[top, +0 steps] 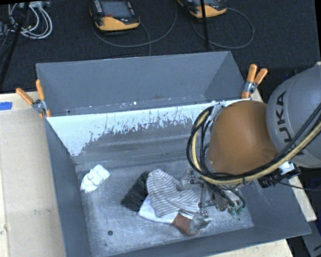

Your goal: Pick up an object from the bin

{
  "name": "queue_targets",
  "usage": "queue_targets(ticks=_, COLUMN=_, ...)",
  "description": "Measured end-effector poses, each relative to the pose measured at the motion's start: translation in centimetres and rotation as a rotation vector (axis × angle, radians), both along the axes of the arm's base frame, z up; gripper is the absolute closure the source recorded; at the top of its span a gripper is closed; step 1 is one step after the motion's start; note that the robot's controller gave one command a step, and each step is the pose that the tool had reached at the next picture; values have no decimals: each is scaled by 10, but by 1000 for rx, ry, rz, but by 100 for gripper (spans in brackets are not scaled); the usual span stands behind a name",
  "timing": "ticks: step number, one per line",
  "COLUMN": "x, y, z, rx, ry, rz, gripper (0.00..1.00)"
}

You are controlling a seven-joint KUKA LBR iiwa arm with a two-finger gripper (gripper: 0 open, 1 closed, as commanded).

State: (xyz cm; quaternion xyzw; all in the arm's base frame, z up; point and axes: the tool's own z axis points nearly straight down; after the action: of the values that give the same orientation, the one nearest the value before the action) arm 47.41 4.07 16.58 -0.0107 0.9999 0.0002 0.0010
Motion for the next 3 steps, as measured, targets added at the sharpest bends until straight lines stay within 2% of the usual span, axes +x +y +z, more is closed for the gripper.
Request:
queue_targets(ticks=1, x=3, y=-1, z=-83, rx=1, ry=-12, rz=-1, gripper=0)
queue_targets(ticks=2, x=-2, y=-5, z=-64, rx=0, ry=2, rz=6, gripper=0)
queue_targets(ticks=3, x=-1, y=-2, z=-74, rx=0, ry=3, rz=-99, gripper=0)
